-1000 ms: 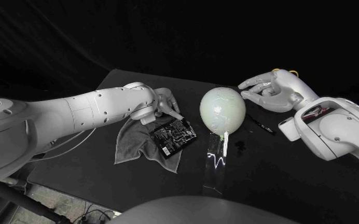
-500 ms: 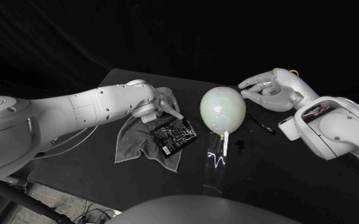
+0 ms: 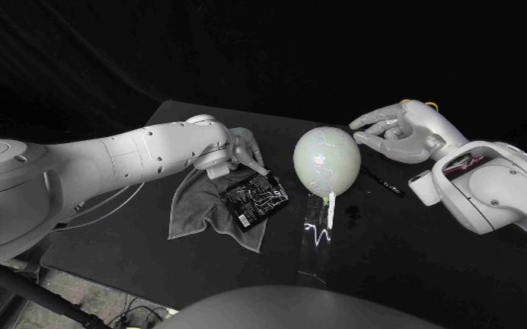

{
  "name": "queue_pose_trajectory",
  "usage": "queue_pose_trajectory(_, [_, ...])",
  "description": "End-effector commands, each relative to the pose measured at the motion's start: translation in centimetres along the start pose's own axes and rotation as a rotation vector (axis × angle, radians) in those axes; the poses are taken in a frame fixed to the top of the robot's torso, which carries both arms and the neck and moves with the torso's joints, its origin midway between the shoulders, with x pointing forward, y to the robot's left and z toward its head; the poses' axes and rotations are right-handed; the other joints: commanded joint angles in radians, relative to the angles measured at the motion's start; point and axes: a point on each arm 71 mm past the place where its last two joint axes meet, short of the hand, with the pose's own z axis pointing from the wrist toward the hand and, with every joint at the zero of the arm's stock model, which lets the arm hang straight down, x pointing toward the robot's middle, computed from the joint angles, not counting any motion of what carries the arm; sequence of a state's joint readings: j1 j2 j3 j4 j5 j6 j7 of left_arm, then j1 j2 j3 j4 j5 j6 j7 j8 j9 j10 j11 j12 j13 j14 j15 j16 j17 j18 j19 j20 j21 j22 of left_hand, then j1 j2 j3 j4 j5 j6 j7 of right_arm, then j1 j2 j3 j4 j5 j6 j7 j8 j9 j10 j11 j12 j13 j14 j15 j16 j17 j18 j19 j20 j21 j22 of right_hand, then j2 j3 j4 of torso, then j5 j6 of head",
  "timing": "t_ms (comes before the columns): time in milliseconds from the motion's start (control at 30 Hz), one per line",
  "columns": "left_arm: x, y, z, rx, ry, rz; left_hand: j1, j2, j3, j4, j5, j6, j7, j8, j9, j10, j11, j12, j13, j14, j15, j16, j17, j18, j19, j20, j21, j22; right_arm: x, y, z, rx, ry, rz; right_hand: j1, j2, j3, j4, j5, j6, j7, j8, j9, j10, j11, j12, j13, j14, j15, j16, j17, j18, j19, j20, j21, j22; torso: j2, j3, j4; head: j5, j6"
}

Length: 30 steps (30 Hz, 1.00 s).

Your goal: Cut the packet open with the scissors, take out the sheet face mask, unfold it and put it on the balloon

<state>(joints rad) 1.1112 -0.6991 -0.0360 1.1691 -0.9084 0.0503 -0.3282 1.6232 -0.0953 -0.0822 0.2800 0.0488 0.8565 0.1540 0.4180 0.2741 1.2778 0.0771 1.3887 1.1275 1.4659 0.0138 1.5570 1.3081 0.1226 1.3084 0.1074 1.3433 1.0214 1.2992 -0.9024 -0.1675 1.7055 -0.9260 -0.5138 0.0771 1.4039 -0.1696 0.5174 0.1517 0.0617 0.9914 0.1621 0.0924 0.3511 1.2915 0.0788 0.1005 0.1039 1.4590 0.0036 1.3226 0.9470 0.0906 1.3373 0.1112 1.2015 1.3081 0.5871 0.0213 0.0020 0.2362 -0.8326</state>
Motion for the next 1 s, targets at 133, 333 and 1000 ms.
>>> queue_pose_trajectory(133, [1.3,0.19,0.22,-0.011,0.098,0.01,0.03,0.032,0.017,-0.007,-0.001,0.045,-0.019,0.017,0.003,0.008,-0.02,0.005,0.007,0.097,-0.021,0.006,0.232,-0.017,0.0,-0.018,0.008,0.008,0.07,0.18,0.02,-0.016,0.005,-0.004,-0.007,0.0,0.0,-0.006,0.001,-0.003,0.002,0.001,0.001,0.006,0.001,-0.002,0.001,-0.004,-0.002,-0.002,0.001,0.0,-0.005,-0.001,-0.003,0.038,0.0,-0.0005,0.0003,0.001,-0.001])
queue_pose_trajectory(333, [1.24,0.26,0.27,-0.006,0.103,-0.014,0.042,0.038,0.02,-0.007,-0.001,0.062,-0.027,0.019,0.0,0.014,-0.028,0.007,0.012,0.098,-0.029,0.007,0.236,-0.018,0.0,-0.026,0.012,0.013,0.08,0.18,0.04,-0.016,0.005,-0.004,-0.007,0.0,0.001,-0.008,0.001,-0.002,0.002,0.002,0.001,0.008,0.0,-0.002,0.002,-0.005,-0.002,-0.003,0.0,0.0,-0.006,-0.002,-0.005,0.037,0.001,-0.0003,0.0004,0.002,-0.002])
queue_pose_trajectory(1000, [1.56,-0.35,0.19,0.062,0.142,-0.108,0.09,0.065,0.045,-0.019,0.0,0.124,-0.057,0.033,-0.005,0.051,-0.054,0.023,0.05,0.102,-0.051,0.011,0.252,-0.02,0.0,-0.045,0.019,0.026,0.1,0.2,0.09,-0.016,0.004,-0.003,-0.006,0.001,0.002,-0.01,0.001,-0.002,0.001,0.002,0.002,0.009,-0.001,-0.002,0.003,-0.005,-0.003,-0.004,-0.002,0.0,-0.006,-0.002,-0.006,0.037,0.0,-0.0002,0.0002,0.004,-0.001])
